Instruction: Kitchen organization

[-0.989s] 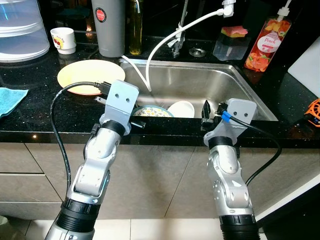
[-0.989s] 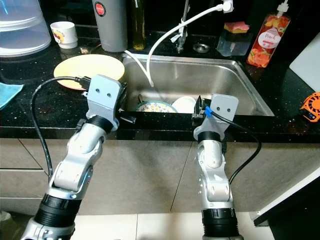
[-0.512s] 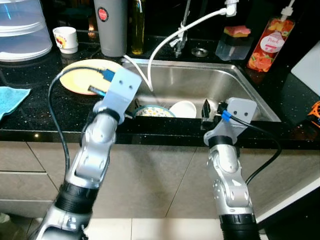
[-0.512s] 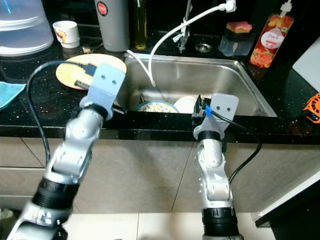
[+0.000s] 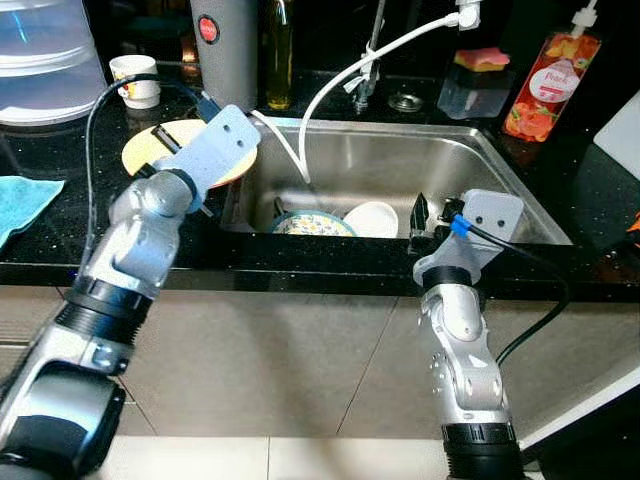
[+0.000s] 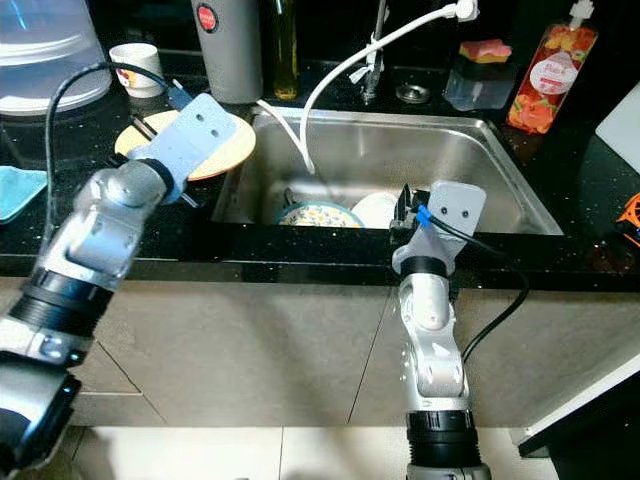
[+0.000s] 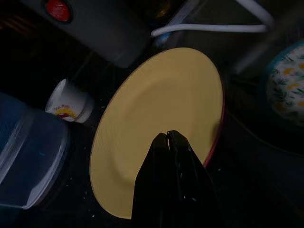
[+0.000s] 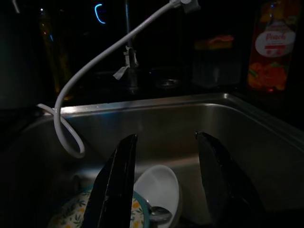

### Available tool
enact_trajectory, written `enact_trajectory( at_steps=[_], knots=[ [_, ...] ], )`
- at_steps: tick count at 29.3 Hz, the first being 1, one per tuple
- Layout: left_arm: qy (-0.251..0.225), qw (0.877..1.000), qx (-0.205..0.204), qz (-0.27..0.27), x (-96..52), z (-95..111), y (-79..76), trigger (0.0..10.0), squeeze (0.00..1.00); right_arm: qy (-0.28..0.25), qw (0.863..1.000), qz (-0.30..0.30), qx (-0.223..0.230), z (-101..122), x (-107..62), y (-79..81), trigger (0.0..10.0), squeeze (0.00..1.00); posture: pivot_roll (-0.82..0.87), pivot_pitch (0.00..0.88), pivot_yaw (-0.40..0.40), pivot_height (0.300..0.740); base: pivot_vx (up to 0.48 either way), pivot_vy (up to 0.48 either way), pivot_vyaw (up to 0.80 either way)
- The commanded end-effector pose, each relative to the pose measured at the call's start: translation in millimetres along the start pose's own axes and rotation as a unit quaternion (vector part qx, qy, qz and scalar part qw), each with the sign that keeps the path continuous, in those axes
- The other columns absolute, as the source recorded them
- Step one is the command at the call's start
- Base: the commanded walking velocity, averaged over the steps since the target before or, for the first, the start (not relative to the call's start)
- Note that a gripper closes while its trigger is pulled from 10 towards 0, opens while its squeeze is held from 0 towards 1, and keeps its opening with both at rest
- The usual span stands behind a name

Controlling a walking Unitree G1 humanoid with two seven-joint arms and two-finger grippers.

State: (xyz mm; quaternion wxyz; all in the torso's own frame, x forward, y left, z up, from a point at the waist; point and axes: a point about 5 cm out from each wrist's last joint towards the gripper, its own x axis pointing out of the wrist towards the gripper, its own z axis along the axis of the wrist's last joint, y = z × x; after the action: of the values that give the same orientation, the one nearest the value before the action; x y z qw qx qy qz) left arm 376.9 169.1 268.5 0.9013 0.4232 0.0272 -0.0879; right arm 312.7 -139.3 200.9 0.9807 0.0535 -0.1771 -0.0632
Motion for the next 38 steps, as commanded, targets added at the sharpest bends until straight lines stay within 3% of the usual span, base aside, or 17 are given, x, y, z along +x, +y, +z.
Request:
enact_trajectory(
  at_steps=[1, 3, 16, 17, 18, 19, 24, 25, 33, 38],
  knots=[
    [0.011, 0.999, 0.034, -0.006, 0.9, -1.1, 9.7, 10.0, 0.00, -0.002, 1.000, -0.007, 0.003, 1.6, 0.8, -2.7, 10.0, 0.00, 0.26, 0.000, -0.022, 0.740, 0.000, 0.000, 0.00],
    [0.023, 0.996, 0.079, -0.018, 2.4, -5.3, 18.5, 10.0, 0.00, -0.003, 1.000, -0.004, 0.005, 2.7, 1.4, -1.3, 10.0, 0.00, 0.26, 0.000, -0.024, 0.740, 0.000, 0.000, 0.00],
    [0.036, 0.980, 0.173, -0.089, 13.1, -9.5, 22.8, 10.0, 0.00, -0.004, 1.000, -0.006, 0.011, 5.2, 0.4, 0.9, 10.0, 0.00, 0.25, 0.020, -0.018, 0.740, 0.000, 0.000, 0.00],
    [0.035, 0.980, 0.175, -0.091, 14.1, -9.3, 23.5, 10.0, 0.29, -0.004, 1.000, -0.006, 0.011, 5.1, 0.0, 0.7, 10.0, 0.00, 0.25, 0.021, -0.018, 0.740, 0.000, 0.000, 0.00],
    [0.034, 0.980, 0.175, -0.092, 14.7, -8.9, 23.8, 10.0, 0.93, -0.003, 1.000, -0.007, 0.011, 4.9, -0.4, 0.2, 10.0, 0.00, 0.25, 0.022, -0.018, 0.740, 0.000, 0.000, 0.00],
    [0.034, 0.979, 0.176, -0.094, 15.4, -8.6, 24.3, 10.0, 1.00, -0.003, 1.000, -0.008, 0.011, 4.8, -0.6, -0.1, 10.0, 0.00, 0.26, 0.025, -0.018, 0.740, 0.000, 0.000, 0.00],
    [0.041, 0.978, 0.174, -0.110, 17.2, -10.7, 23.1, 10.0, 1.00, -0.002, 1.000, -0.009, 0.011, 4.6, -0.8, -0.2, 10.0, 0.00, 0.26, 0.029, -0.017, 0.740, 0.000, 0.000, 0.00],
    [0.043, 0.977, 0.165, -0.125, 17.4, -11.9, 21.2, 10.0, 0.00, -0.001, 1.000, -0.009, 0.011, 4.6, -0.9, -0.2, 10.0, 0.00, 0.26, 0.029, -0.017, 0.740, 0.000, 0.000, 0.00],
    [0.052, 0.968, 0.170, -0.177, 18.6, -14.8, 19.3, 10.0, 0.00, 0.000, 1.000, -0.008, 0.013, 4.3, -0.1, 0.6, 10.0, 0.00, 0.26, 0.033, -0.019, 0.740, 0.000, 0.000, 0.00],
    [0.053, 0.965, 0.186, -0.176, 20.4, -13.8, 23.9, 10.0, 0.00, 0.000, 1.000, -0.009, 0.012, 4.7, -0.3, 0.0, 10.0, 0.00, 0.26, 0.036, -0.019, 0.740, 0.000, 0.000, 0.00]
  ],
)
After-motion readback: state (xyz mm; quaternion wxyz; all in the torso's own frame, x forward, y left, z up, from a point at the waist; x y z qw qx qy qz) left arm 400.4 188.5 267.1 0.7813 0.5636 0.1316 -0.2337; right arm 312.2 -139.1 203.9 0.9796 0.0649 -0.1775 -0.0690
